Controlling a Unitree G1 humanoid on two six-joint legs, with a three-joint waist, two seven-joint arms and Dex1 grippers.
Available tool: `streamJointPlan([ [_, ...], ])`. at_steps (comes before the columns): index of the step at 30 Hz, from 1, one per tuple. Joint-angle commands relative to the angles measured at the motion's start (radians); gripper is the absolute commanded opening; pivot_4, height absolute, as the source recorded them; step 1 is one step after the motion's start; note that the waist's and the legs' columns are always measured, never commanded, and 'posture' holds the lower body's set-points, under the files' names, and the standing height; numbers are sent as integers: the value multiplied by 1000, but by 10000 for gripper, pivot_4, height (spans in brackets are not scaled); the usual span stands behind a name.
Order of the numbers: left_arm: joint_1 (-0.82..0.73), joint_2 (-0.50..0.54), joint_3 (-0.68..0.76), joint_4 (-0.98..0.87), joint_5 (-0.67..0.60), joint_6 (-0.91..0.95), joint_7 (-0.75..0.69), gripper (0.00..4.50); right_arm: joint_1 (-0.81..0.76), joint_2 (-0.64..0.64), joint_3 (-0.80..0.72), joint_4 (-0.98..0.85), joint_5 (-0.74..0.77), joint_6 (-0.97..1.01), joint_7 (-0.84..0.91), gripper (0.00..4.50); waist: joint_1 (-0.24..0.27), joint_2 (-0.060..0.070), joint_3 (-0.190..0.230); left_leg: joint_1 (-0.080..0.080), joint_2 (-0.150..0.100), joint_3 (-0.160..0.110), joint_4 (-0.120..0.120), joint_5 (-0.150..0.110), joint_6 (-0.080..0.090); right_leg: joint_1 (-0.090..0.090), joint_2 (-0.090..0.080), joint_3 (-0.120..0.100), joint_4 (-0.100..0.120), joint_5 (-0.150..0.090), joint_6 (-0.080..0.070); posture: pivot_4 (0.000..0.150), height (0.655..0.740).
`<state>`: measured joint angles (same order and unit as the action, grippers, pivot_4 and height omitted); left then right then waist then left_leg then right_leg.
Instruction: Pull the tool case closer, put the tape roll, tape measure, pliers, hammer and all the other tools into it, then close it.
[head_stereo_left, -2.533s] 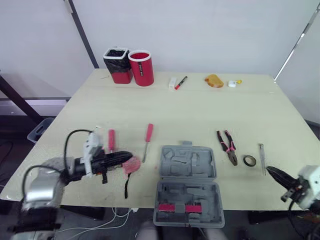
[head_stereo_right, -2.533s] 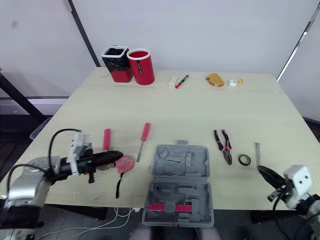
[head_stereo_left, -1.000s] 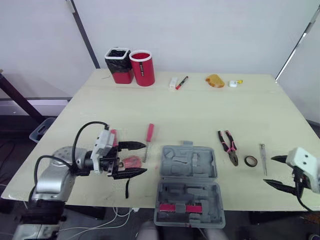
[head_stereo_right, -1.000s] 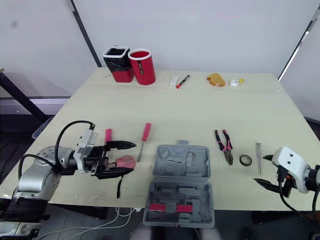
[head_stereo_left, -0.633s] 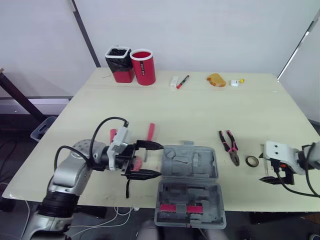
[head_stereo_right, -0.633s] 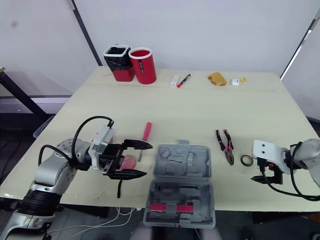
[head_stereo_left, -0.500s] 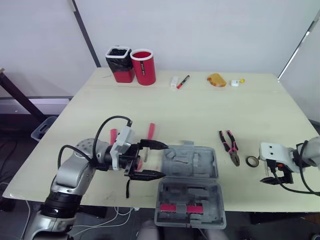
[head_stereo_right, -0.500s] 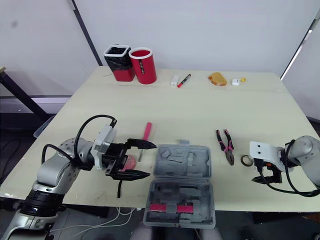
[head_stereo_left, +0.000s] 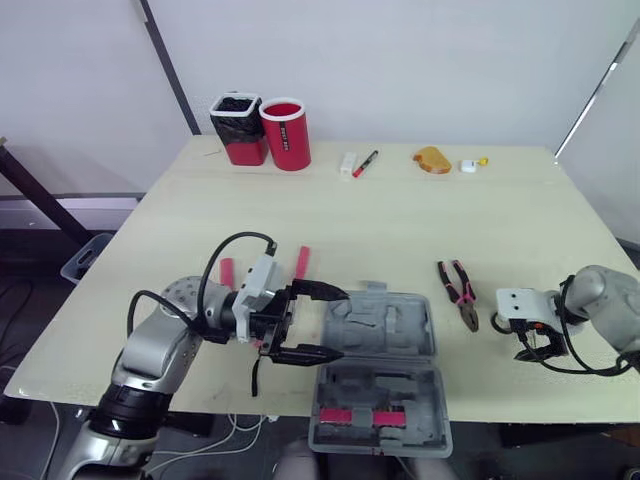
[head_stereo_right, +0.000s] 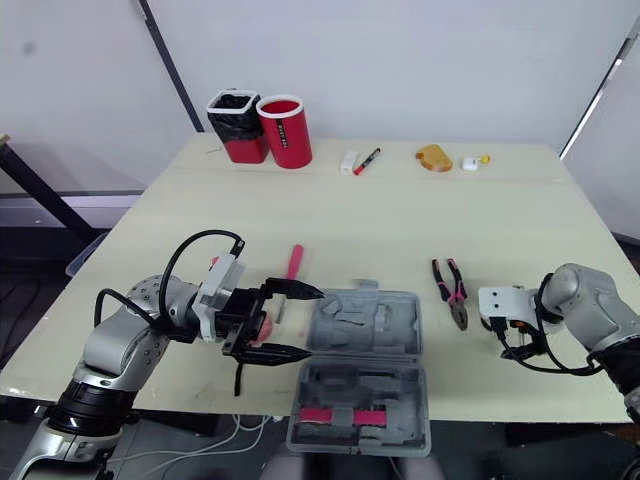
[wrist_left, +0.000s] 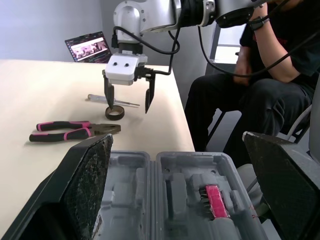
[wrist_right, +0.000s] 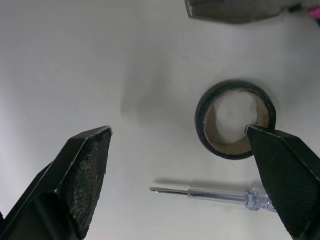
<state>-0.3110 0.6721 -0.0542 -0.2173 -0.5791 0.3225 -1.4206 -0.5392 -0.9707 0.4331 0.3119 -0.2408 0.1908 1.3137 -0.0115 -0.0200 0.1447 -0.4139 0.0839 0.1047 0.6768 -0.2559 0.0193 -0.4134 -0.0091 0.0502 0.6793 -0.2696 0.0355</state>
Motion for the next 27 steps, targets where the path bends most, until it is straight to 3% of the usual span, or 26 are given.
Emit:
streamJointPlan([
  [1,1,-7,-11,-27,1,-29,-2,45000,-33,12,-7,21,-20,-30,4,31248,-1,0,0,0,0,0,0,0,0,0,0,0,0,0,0,1500,7400],
  [3,10,-13,-14,-20,8,-48,-4,45000,-43,25,-13,36,-25,-40,1,20481,-1,0,0,0,0,0,0,0,0,0,0,0,0,0,0,1500,7400],
  [5,12,-17,-14,-18,6,-53,-1,45000,-49,34,-16,49,-30,-48,-1,12988,0,0,0,0,0,0,0,0,0,0,0,0,0,0,0,1500,7400],
  [6,11,-19,-15,-16,5,-54,1,45000,-51,37,-15,55,-34,-52,0,5987,0,0,0,0,0,0,0,0,0,0,0,0,0,0,0,1500,7400],
  [8,12,-19,-19,-16,5,-56,3,45000,-53,40,-15,64,-39,-57,0,540,0,0,0,0,0,0,0,0,0,0,0,0,0,0,0,1500,7400],
  [27,14,-29,-18,-2,7,-86,10,45000,-92,-42,-64,-44,-14,-25,107,540,-2,4,2,0,0,0,0,0,0,0,0,0,0,0,0,1500,7400],
])
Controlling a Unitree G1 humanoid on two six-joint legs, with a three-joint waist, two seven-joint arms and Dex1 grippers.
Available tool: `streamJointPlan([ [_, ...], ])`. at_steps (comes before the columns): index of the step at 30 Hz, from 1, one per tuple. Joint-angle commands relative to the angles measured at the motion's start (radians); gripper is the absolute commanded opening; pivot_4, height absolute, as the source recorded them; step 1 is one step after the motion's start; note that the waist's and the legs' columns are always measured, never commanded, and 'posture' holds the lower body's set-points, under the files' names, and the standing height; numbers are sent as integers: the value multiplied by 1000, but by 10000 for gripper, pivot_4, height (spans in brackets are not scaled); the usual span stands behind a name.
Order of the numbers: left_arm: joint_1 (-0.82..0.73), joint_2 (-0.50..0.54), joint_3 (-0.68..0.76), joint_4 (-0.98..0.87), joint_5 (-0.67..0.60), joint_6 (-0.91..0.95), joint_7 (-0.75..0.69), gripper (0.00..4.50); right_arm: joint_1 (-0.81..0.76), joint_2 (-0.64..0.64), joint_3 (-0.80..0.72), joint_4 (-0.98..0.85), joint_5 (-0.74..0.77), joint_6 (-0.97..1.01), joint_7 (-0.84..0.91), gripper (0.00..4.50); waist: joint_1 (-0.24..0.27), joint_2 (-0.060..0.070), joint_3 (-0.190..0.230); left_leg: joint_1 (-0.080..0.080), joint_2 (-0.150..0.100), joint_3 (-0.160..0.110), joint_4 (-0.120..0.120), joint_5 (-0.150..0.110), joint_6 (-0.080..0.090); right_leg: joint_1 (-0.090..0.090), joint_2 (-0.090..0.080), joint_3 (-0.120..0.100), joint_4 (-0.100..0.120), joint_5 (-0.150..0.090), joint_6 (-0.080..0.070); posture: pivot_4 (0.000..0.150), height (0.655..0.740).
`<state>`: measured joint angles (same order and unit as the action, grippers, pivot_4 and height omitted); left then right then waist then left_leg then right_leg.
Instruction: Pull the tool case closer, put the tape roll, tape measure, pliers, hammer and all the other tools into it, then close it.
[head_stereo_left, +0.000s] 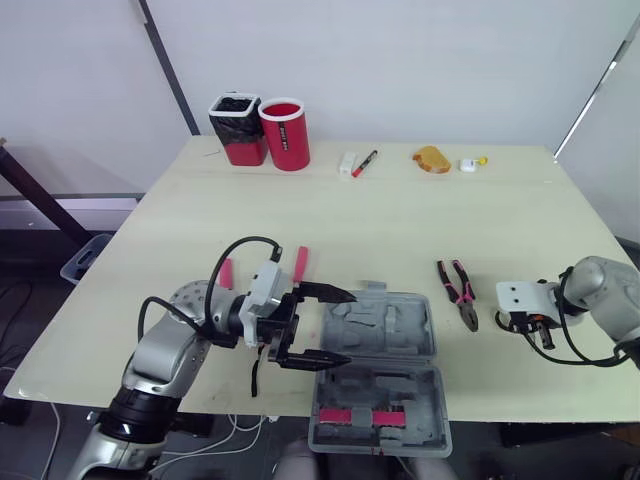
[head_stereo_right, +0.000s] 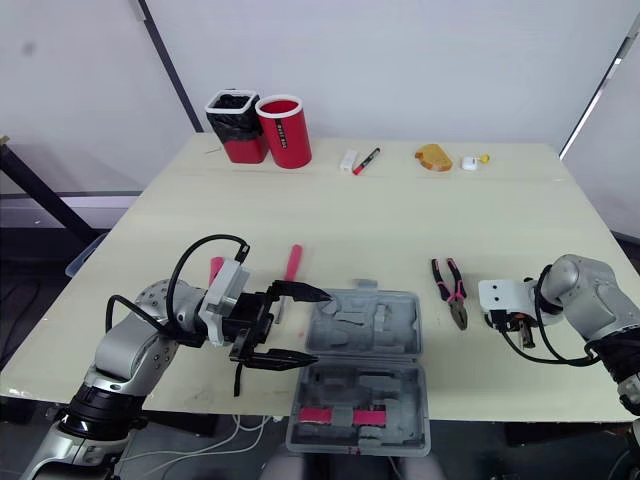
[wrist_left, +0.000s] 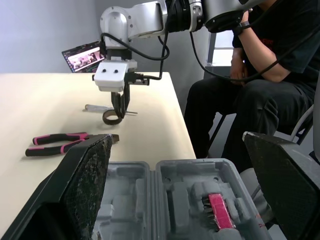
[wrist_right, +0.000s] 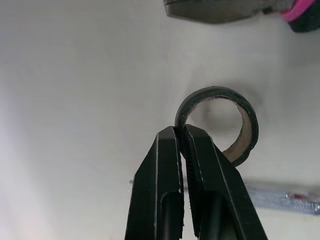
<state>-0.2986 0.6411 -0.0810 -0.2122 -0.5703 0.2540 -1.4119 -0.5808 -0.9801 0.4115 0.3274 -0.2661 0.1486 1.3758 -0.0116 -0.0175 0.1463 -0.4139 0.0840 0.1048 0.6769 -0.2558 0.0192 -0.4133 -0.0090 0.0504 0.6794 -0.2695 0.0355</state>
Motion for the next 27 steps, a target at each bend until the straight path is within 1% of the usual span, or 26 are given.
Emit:
streamJointPlan([
  [1,4,2,12,-6,-1,-19,4,45000,-66,-31,-41,-75,11,33,59,540,-3,2,1,0,0,0,0,0,0,0,0,0,0,0,0,1500,7400],
  [5,17,0,40,3,-7,-19,40,45000,-135,-1,-16,-126,5,78,106,540,-3,2,1,0,0,0,0,0,0,0,1,1,0,0,0,1500,7400],
  [8,57,9,81,5,-8,-14,88,45000,-220,70,22,-148,-8,117,138,540,-4,2,1,0,1,1,0,0,0,-1,1,2,1,0,0,1500,7400],
  [11,109,24,118,0,3,-19,124,45000,-292,150,57,-128,-24,127,144,540,-2,2,1,0,1,1,0,0,0,-2,1,1,1,0,0,1500,7400],
  [14,199,46,196,-8,20,-34,185,45000,-396,292,116,-64,-42,135,136,540,-13,2,1,0,2,3,0,0,0,-4,1,3,1,0,0,1500,7400],
  [16,235,53,227,-17,22,-39,212,45000,-435,347,138,-25,-52,129,136,540,-18,3,2,-1,2,3,0,0,0,-5,1,3,2,0,0,1500,7400],
  [17,265,57,247,-24,24,-43,226,45000,-466,392,157,14,-63,116,127,540,-8,3,2,-1,3,3,0,1,-1,-5,1,2,3,0,-1,1500,7400],
  [21,362,42,309,-64,17,-49,285,45000,-551,545,218,138,-84,81,101,540,-4,3,2,-1,3,6,0,1,-2,-5,0,1,2,0,-1,1500,7400],
  [24,436,34,345,-99,13,-53,317,45000,-603,641,243,222,-95,49,87,540,-2,3,2,-1,3,6,0,2,-4,-6,-1,1,3,0,-1,1500,7400],
  [27,485,30,370,-121,14,-61,341,45000,-641,707,255,284,-101,16,72,540,0,3,2,-2,3,6,-1,2,-4,-6,-1,0,3,0,-1,1500,7400],
])
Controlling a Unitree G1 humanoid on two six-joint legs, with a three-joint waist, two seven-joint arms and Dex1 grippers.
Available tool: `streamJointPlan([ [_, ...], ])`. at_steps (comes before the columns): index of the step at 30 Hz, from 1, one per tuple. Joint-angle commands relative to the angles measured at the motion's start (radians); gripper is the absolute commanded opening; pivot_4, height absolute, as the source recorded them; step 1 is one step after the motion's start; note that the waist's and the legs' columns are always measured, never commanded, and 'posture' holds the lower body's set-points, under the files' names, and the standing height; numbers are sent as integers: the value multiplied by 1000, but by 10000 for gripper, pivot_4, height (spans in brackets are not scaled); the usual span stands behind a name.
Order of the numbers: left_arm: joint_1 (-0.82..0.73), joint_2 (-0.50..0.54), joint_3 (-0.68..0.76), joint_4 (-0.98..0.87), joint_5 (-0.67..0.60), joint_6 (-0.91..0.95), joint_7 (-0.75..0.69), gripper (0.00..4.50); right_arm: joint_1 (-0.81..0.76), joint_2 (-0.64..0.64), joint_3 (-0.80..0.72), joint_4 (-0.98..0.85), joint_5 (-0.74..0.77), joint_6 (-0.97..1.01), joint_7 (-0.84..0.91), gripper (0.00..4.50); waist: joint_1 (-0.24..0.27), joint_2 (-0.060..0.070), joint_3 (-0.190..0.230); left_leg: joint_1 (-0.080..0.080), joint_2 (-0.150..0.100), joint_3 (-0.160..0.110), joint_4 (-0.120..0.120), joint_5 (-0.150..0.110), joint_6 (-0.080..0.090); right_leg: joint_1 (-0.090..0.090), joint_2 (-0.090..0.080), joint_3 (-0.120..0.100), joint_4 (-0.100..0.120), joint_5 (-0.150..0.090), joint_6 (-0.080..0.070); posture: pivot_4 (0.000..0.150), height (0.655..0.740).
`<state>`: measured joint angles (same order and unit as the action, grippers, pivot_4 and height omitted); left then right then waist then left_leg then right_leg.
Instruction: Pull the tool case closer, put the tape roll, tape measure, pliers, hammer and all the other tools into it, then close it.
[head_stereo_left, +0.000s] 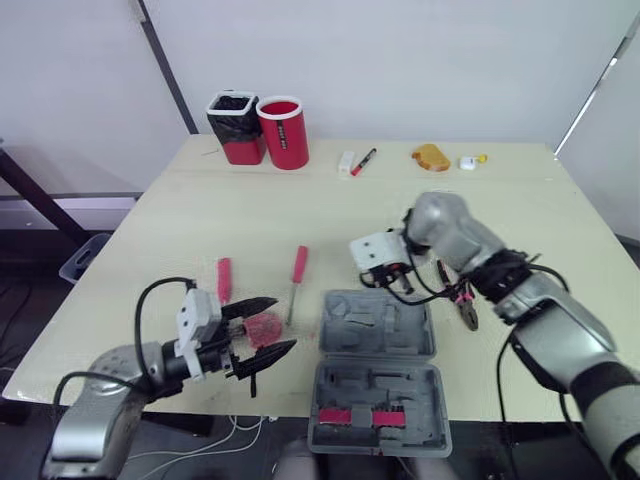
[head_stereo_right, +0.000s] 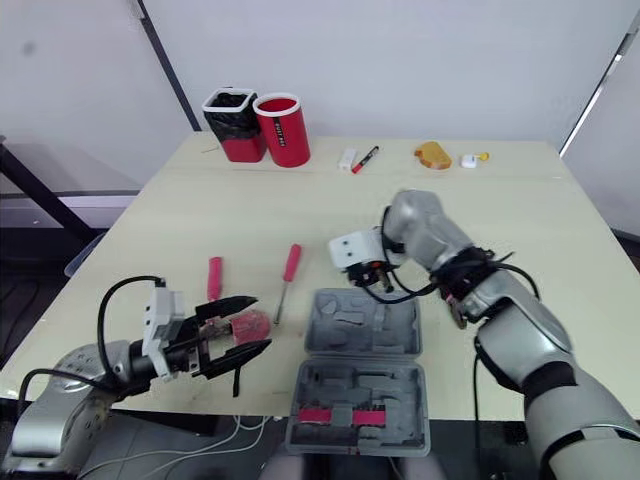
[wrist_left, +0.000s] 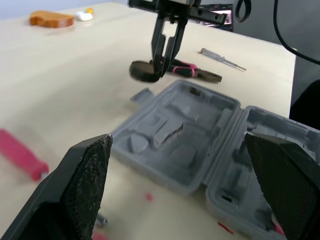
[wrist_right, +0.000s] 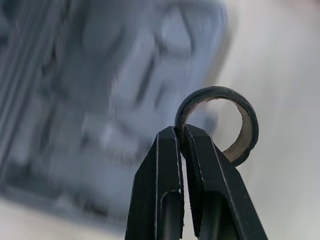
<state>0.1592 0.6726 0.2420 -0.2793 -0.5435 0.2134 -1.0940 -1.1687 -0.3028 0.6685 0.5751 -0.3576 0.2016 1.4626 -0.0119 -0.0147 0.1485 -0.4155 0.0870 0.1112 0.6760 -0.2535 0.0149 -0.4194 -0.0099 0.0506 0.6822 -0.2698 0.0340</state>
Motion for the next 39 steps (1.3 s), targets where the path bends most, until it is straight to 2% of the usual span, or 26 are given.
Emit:
streamJointPlan([
  [1,34,-2,50,-57,-14,-22,28,45000,-60,40,-1,50,-11,-46,-17,540,0,0,0,0,0,0,0,0,0,0,0,0,0,0,0,1500,7400],
  [6,78,-8,78,-71,-10,-31,60,45000,-70,151,28,84,-23,-86,-30,540,-6,0,0,0,0,0,-1,0,0,0,0,-1,0,0,0,1500,7400],
  [9,79,-9,74,-75,-5,-31,78,45000,-51,194,48,118,-51,-131,-95,540,-9,0,0,1,0,0,-3,0,0,-1,0,-1,1,-1,-1,1500,7400],
  [17,40,-6,48,-47,16,-32,111,45000,7,202,70,111,-84,-150,-119,540,-4,-1,0,0,-1,0,-3,0,-1,-1,-2,-1,0,-1,-1,1500,7400],
  [38,4,-11,21,-16,13,-31,90,45000,24,190,64,125,-111,-155,-131,540,-8,-1,0,1,-1,0,-4,0,-1,-2,-1,-1,1,-1,-2,1500,7400],
  [39,3,-12,19,-15,15,-31,90,45000,20,191,61,129,-110,-158,-136,3491,-8,-1,0,1,-1,0,-4,0,-1,-2,-1,-1,1,-1,-2,1500,7400],
])
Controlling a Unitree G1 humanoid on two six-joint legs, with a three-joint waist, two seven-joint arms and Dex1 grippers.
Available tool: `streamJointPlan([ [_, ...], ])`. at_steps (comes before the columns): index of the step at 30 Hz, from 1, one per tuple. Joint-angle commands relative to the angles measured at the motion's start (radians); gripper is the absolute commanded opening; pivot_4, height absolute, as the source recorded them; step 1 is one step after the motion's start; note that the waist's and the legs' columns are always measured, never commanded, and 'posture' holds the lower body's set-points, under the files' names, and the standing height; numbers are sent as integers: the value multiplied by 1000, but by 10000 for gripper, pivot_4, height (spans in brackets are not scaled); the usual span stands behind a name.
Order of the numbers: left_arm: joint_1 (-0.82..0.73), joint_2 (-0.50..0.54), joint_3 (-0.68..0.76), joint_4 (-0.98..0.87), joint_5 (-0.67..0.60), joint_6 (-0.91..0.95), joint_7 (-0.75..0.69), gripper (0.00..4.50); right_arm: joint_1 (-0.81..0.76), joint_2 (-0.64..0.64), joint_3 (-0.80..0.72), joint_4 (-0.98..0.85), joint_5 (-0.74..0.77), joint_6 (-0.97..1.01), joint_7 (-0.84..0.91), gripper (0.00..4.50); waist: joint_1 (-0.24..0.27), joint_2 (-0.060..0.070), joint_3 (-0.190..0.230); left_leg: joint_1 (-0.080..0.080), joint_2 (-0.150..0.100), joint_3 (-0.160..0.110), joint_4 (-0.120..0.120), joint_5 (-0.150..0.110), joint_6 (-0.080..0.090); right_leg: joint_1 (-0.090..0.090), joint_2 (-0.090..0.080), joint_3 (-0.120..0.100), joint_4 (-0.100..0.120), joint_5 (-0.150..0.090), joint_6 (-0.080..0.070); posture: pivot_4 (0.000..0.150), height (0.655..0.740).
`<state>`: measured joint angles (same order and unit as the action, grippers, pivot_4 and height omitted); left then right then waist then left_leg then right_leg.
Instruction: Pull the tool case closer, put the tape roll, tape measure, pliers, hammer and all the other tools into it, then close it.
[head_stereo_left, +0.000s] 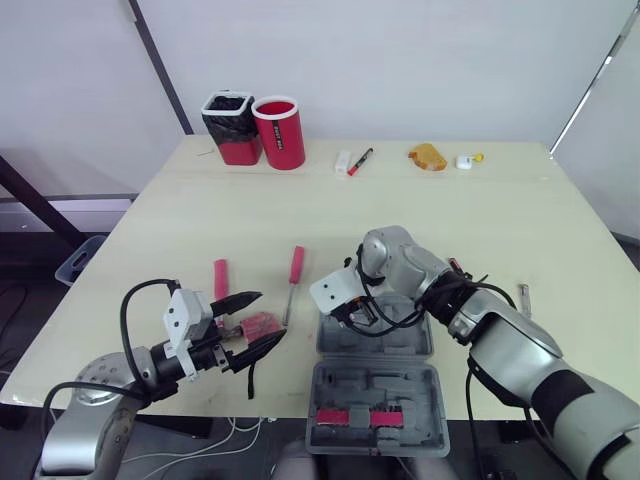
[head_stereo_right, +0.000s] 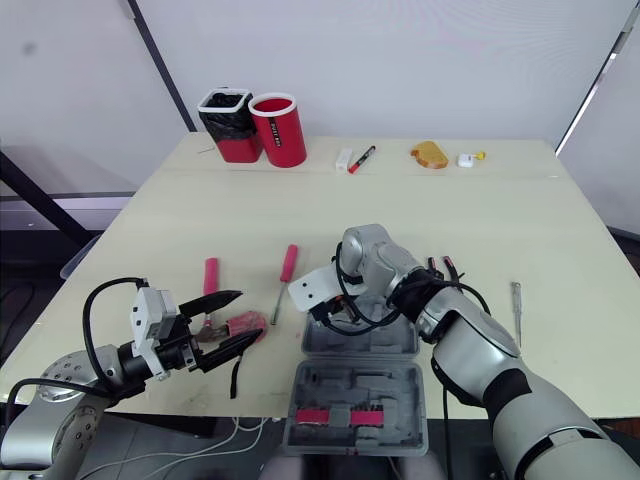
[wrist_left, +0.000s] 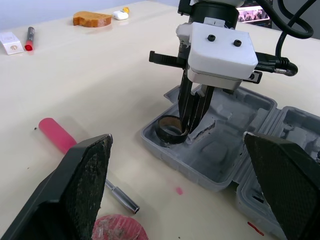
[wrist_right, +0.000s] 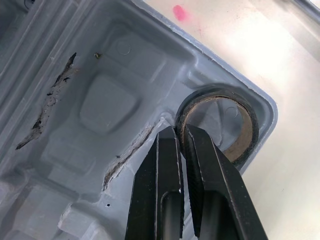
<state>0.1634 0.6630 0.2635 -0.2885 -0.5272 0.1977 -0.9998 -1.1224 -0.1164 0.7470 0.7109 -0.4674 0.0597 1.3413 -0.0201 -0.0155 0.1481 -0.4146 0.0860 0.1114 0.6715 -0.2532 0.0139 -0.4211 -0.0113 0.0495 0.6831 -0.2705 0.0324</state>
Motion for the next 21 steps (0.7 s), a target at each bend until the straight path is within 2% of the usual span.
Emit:
streamJointPlan([
  [1,-1,-3,-3,-6,-2,-16,-4,45000,-30,6,-21,-4,1,-17,-20,6834,0,0,0,0,0,0,0,0,0,0,0,0,0,0,0,1500,7400],
  [2,-1,-4,-4,-5,-1,-16,-4,45000,-35,8,-24,0,2,-19,-27,10198,0,0,0,0,0,0,0,0,0,0,0,0,0,0,0,1500,7400],
  [3,-1,-4,-5,-6,-1,-16,-4,45000,-39,10,-26,5,1,-22,-36,16856,0,0,0,0,0,0,0,0,0,0,0,0,0,0,0,1500,7400],
  [5,0,-4,-6,-6,-2,-16,-6,45000,-46,14,-30,16,1,-25,-57,24580,0,0,0,0,0,0,0,0,0,0,0,0,0,0,0,1500,7400],
  [12,-4,-1,-10,0,-5,-16,-9,45000,-42,4,-53,-16,23,-4,-49,24580,0,0,0,0,0,0,0,0,0,0,0,0,0,0,0,1500,7400],
  [15,-5,0,-10,2,-4,-18,-11,45000,-5,-5,-121,-77,84,52,-59,24580,0,0,0,0,0,0,0,0,0,0,0,0,0,0,0,1500,7400],
  [21,-25,8,-5,28,-3,-28,-21,45000,155,-21,-301,-226,202,168,-211,24580,4,-1,0,0,0,0,0,0,0,0,-1,0,-1,0,0,1500,7400],
])
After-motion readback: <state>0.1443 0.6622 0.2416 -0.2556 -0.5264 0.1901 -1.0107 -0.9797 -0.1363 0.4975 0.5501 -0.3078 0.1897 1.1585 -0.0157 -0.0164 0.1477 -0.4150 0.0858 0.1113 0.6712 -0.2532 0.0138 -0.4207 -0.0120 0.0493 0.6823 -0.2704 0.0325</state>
